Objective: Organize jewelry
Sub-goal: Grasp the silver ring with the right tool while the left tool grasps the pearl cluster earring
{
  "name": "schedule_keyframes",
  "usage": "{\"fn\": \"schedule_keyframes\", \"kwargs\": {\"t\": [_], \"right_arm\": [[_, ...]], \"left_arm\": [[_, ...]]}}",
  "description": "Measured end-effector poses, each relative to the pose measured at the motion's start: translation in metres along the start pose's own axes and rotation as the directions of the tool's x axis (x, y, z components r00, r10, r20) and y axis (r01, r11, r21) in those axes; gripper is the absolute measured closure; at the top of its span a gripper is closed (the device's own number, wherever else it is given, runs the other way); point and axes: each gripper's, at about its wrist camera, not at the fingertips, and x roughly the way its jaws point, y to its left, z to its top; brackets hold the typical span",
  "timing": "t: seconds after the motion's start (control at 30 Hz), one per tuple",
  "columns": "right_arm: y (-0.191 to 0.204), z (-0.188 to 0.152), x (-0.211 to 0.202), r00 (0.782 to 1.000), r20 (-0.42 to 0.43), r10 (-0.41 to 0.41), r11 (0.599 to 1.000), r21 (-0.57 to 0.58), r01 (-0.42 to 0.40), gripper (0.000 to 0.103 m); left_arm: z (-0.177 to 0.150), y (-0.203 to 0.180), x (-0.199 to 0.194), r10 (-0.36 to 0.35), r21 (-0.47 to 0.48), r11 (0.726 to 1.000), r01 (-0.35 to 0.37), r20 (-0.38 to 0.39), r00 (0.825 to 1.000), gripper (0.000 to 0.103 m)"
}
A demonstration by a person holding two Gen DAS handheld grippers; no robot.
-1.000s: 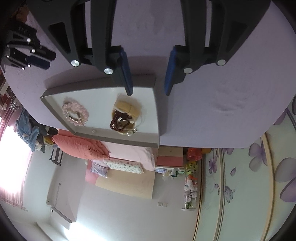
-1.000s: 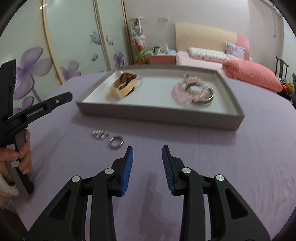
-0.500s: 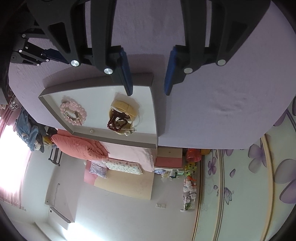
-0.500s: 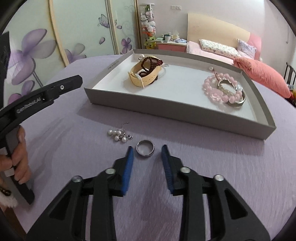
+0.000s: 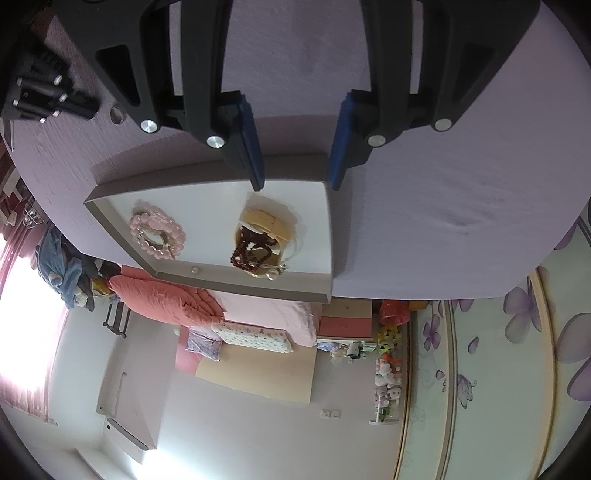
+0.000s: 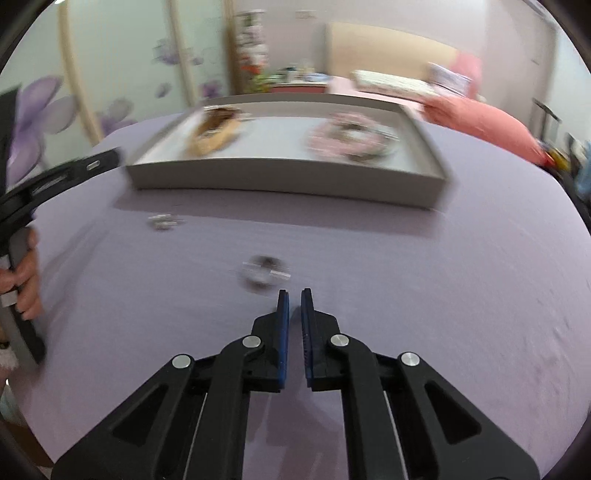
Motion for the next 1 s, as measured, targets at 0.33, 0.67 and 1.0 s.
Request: {"fn": "schedule_keyframes", "kwargs": {"t": [0.33,0.67,1.0], "right_arm": [[0.003,0.005,0.000,0.991,0.002,0.137,0.990,0.035,-0.137,0.060],[0.043,0.019,0.019,0.998,0.001,0.070,0.994,-0.085,-0.069,0.080],[-0.048,0.001,-0.002,0.995,-0.001,-0.100,0.987,0.130,0.099,0.081]], "left_arm": [[-0.003,-0.014,0.001,-0.006,0.018,1.000,0.006,-0.014,1.000,0.065],[-0.001,-0.015,0.000,0.007,0.024,1.000,-0.006,-0.018,1.000,0.064],[-0.013,-0.032,0.005,-0.052,0.064,0.996,0.058,-0.086,0.995,0.058]]}}
